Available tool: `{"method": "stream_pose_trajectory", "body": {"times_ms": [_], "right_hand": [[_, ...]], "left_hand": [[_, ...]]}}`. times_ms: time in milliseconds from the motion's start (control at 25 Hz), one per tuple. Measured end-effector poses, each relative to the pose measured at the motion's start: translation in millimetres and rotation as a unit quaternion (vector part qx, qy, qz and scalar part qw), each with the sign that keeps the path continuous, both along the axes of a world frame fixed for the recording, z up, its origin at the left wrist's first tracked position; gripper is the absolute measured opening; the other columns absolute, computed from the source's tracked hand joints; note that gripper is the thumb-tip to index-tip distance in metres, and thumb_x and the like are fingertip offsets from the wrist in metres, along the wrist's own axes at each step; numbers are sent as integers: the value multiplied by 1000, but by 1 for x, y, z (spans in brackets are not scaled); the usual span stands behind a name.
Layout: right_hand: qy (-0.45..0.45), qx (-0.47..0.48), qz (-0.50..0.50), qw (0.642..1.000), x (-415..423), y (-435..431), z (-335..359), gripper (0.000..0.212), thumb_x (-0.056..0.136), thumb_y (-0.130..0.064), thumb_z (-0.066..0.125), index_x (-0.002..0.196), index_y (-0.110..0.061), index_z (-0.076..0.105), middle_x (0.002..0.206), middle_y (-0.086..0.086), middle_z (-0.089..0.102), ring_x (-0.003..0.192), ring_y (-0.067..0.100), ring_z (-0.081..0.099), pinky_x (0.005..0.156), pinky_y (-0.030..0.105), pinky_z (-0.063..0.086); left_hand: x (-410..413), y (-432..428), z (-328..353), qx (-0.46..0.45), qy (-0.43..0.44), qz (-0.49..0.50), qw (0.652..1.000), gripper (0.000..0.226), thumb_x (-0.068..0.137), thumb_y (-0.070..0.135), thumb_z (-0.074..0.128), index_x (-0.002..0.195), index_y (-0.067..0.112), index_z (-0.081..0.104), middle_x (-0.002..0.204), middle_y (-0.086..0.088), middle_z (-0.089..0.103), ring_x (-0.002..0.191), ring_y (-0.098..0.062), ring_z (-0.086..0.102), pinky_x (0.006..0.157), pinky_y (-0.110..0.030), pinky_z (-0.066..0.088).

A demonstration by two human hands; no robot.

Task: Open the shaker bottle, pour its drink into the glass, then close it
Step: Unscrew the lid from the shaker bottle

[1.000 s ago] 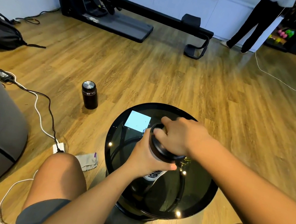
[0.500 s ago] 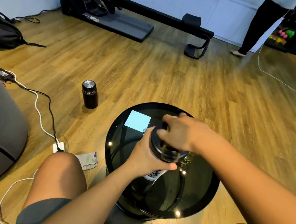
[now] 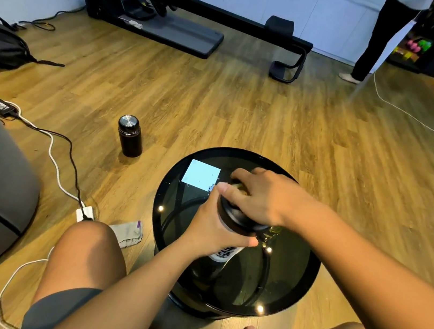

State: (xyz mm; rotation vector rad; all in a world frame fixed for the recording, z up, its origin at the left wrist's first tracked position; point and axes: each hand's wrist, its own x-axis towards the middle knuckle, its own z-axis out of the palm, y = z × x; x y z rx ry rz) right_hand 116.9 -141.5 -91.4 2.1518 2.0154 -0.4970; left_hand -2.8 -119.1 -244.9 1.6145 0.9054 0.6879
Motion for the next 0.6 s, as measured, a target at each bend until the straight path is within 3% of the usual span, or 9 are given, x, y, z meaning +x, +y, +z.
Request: {"method": "stream_pose_trajectory", "body": {"times_ms": [120, 200, 240, 280, 360, 400, 520, 600], "right_hand": [[131, 1, 113, 985, -7, -2, 4, 64, 87, -74, 34, 104, -26, 72, 110, -3, 70, 109, 15, 61, 107, 37, 37], [217, 47, 102, 970, -9, 3, 12, 66, 84, -76, 35, 99, -24, 73, 101, -5, 71, 102, 12, 62, 100, 33, 41], [200, 79, 84, 973, -7, 6, 14, 69, 84, -77, 31, 105, -25, 71, 101, -4, 67, 104, 14, 60, 96, 35, 44], [123, 96, 59, 986, -2, 9, 14, 73, 85, -79, 24, 112, -26, 67, 100, -2, 62, 107, 19, 57, 90, 40, 46], [-76, 47, -27, 996, 6, 9, 11, 76, 89, -79, 16, 124, -24, 56, 100, 7, 59, 106, 30, 57, 79, 41, 44], [-110, 10, -49, 993, 5, 6, 6, 75, 90, -78, 19, 130, -22, 51, 110, 11, 60, 108, 34, 58, 78, 42, 43], [-70, -21, 66, 995, -9, -1, -4, 70, 86, -78, 32, 135, -31, 50, 135, 5, 55, 120, 30, 54, 102, 47, 38], [49, -5, 138, 989, -12, -2, 5, 63, 82, -79, 36, 116, -34, 64, 122, -6, 64, 116, 17, 56, 117, 47, 24]], "left_hand": [[1, -3, -2, 0, -3, -8, 1000, 94, 55, 39, 99, 136, 28, 53, 124, 14, 67, 116, 3, 65, 95, -17, 55], [1, -2, 0, -4, -5, -2, 1000, 99, 51, 41, 99, 138, 30, 51, 125, 16, 66, 117, 2, 65, 94, -14, 53], [1, -2, 1, -7, -5, 0, 1000, 105, 49, 42, 100, 139, 35, 46, 129, 17, 65, 119, 2, 64, 96, -16, 53], [0, -1, 2, -10, -5, 2, 1000, 108, 48, 42, 100, 139, 41, 42, 132, 18, 63, 121, 1, 63, 98, -20, 53], [0, -1, 3, -19, 0, 3, 1000, 104, 46, 45, 99, 131, 51, 40, 132, 17, 63, 120, 0, 63, 99, -25, 54], [0, -1, 3, -22, 0, 3, 1000, 100, 45, 46, 98, 127, 51, 41, 127, 16, 66, 116, 1, 65, 98, -26, 55], [-1, -3, -1, -33, -4, 1, 999, 101, 50, 37, 99, 134, 37, 44, 120, 16, 69, 114, 0, 67, 93, -19, 56], [0, -4, -2, -30, -10, -6, 999, 89, 59, 27, 100, 132, 30, 50, 121, 17, 66, 116, -2, 66, 86, -8, 52]]}}
